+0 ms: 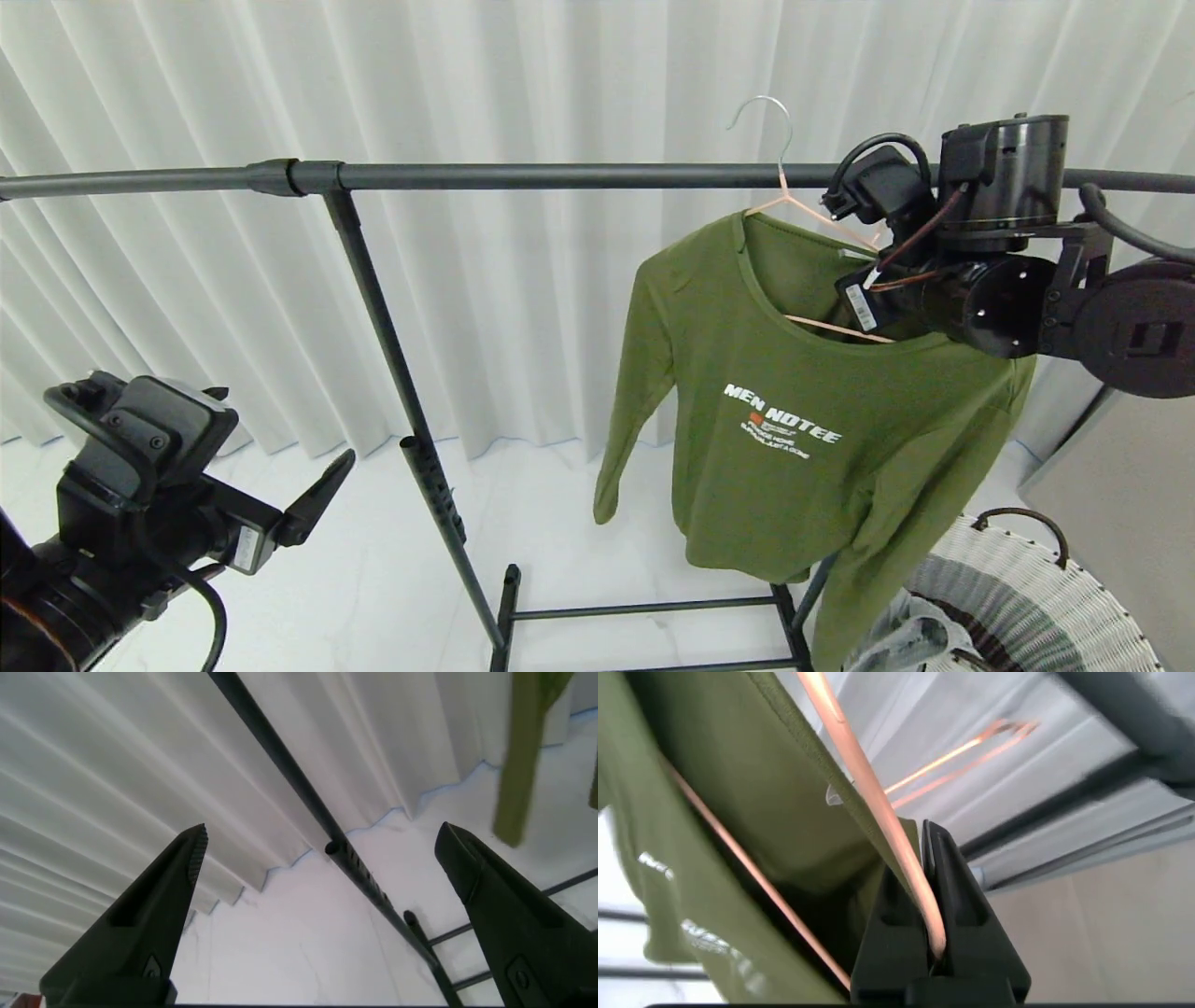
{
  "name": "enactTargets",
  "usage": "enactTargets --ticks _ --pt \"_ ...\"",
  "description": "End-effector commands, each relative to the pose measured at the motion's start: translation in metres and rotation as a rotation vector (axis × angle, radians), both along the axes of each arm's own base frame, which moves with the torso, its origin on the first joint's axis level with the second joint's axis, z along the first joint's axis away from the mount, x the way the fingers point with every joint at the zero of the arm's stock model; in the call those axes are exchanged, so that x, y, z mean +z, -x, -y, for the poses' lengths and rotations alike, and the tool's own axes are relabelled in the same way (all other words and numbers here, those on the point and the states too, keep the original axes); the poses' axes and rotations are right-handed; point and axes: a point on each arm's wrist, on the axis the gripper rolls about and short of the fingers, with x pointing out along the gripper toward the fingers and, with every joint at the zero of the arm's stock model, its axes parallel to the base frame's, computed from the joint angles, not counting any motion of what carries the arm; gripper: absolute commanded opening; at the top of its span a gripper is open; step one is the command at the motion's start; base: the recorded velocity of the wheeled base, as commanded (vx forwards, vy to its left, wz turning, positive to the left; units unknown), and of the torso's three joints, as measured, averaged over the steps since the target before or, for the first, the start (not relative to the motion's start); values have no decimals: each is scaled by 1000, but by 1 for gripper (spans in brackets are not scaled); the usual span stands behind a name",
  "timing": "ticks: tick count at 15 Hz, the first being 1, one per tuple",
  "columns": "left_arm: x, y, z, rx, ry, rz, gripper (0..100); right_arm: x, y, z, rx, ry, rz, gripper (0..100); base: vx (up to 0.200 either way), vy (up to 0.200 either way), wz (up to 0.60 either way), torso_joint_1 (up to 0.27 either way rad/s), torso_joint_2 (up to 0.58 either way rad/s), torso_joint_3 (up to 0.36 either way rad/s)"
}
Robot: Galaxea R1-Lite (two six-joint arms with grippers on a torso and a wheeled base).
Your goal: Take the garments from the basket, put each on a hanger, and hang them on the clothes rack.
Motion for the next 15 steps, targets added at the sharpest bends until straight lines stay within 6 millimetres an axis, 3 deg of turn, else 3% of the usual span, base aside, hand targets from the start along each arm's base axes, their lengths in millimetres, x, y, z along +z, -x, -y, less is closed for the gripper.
enactTargets --ticks 1,10,15 --pt "0 0 1 -8 0 2 100 -1 -2 -1 -3 5 -3 0 0 0 0 0 0 0" --pt "-2 4 3 -22 -1 -3 100 -14 -39 -23 -60 48 -37 0 0 0 0 0 0 0" --pt "-6 9 4 -34 -3 -13 100 -28 -48 -30 -59 68 -65 0 0 0 0 0 0 0"
